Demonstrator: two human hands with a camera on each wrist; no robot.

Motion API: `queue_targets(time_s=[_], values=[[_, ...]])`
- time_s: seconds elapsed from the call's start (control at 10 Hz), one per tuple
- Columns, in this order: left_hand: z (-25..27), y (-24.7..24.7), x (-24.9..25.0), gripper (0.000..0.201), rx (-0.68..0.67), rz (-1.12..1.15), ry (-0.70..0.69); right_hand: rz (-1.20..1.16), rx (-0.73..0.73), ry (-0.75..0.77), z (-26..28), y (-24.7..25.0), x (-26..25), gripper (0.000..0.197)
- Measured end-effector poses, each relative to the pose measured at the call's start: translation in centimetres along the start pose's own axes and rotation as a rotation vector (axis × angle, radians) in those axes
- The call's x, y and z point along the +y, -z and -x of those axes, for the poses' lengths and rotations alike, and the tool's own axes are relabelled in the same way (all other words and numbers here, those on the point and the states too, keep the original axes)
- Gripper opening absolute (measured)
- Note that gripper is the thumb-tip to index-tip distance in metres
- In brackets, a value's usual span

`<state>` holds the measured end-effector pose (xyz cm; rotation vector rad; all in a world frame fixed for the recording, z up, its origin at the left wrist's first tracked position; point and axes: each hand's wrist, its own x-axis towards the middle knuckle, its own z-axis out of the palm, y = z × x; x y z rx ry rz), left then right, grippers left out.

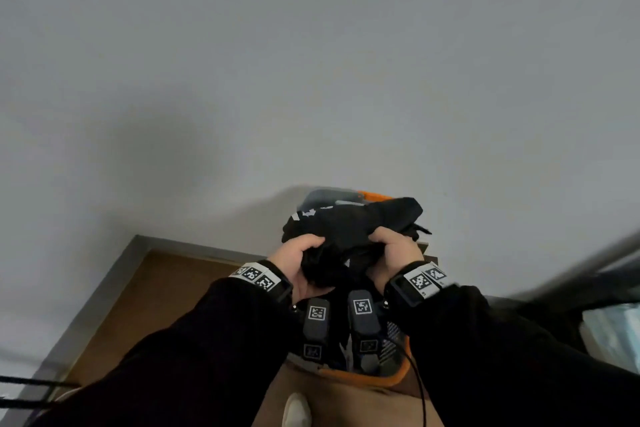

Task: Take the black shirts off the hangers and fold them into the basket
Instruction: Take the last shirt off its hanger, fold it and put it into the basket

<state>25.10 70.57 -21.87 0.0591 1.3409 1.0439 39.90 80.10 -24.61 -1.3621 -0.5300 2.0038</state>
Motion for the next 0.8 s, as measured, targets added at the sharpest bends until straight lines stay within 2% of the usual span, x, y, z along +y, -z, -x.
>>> queue_targets(time_s=[0.1,0.2,0.3,0.4,0.5,0.6,0.7,0.8], values=[[-3.7,2.3,1.7,0.023,0.119,-0.195,0.04,0.124,0.221,-0.06,-7.1,2.9,4.1,0.083],[-10.2,5.0,1.2,0.054,0.124,-0.43,0.076,0.143,0.36,-0.109,-12.4,6.0,8.2,0.098],[-11.7,4.7,2.0,0.085,0.082,-0.766,-0.066,0.08,0.42,-0.158,-7.1,3.0,6.8,0.099],[-11.3,4.1,3.7,0.083,0.006,-0.942,-0.226,0.054,0.397,-0.111,-3.9,0.0,4.8,0.07],[-12.4,4.4,4.5,0.086,-0.017,-1.116,-0.208,0.097,0.418,-0.17,-4.4,0.1,5.2,0.051],[-13.5,5.2,3.8,0.093,-0.013,-1.161,-0.183,0.2,0.364,-0.329,-3.8,0.0,6.0,0.023],[-12.6,5.6,3.6,0.046,-0.028,-1.105,-0.264,0.213,0.307,-0.375,-3.6,-0.2,6.0,0.019],[-12.2,6.6,3.7,0.028,0.047,-1.055,-0.408,0.272,0.312,-0.279,-3.5,-0.3,4.6,0.017]])
